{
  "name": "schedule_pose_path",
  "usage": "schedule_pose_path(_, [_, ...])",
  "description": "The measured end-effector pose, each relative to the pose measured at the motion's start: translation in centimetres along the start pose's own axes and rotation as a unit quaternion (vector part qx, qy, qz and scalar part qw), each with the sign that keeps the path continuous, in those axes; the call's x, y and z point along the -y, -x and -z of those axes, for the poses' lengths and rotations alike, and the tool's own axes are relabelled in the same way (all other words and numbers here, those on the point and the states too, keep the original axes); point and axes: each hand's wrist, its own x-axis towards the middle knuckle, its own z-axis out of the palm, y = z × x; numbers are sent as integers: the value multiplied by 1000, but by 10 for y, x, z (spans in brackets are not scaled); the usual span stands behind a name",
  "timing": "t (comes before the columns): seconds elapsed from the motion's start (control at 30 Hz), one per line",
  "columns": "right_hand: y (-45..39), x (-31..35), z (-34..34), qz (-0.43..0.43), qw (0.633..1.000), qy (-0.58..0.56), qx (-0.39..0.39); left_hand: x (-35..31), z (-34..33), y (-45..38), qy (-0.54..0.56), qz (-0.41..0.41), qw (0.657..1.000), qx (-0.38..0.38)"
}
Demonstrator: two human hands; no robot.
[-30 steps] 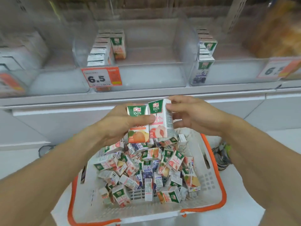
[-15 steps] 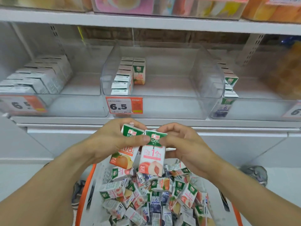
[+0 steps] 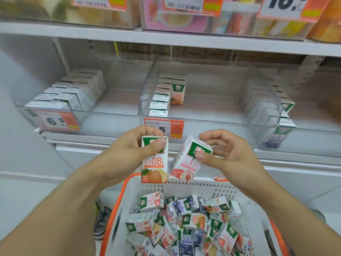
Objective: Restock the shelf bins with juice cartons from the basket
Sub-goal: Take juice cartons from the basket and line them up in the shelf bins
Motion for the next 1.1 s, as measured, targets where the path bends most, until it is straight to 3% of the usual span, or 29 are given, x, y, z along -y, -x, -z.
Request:
schedule_pose_path(0.07, [-1,4,11,49,998,-8,-29,-20,-3,-6,-37,-63,997,-15])
schedule_pose_path(0.2, [-7,10,31,140,985,-20,-98,-61,-24,-39,-129,-186,967,-113])
schedule_pose_path(0.3, [-11,12,38,164,974,-37,-153,-85,-32,-76,-239,-230,937,-109])
schedule_pose_path(0.43, [-15,9,47,153,965,-74,-201,-103,-34,-128,-439,-219,868,-70])
schedule_pose_path(0.7, [-10,6,45,163,966,-86,-180,-79,-16,-201,-607,-159,773,-95])
schedule_pose_path(0.9, [-13,1,42,156,967,-72,-187,-49,-20,-226,-657,-124,738,-92])
schedule_pose_path(1.03, [-13,-5,39,138,971,-69,-185,-49,-23,-233,-688,-111,705,-131])
schedule_pose_path(1.1, [-12,-6,37,133,972,-67,-182,-55,-22,-219,-630,-129,751,-148])
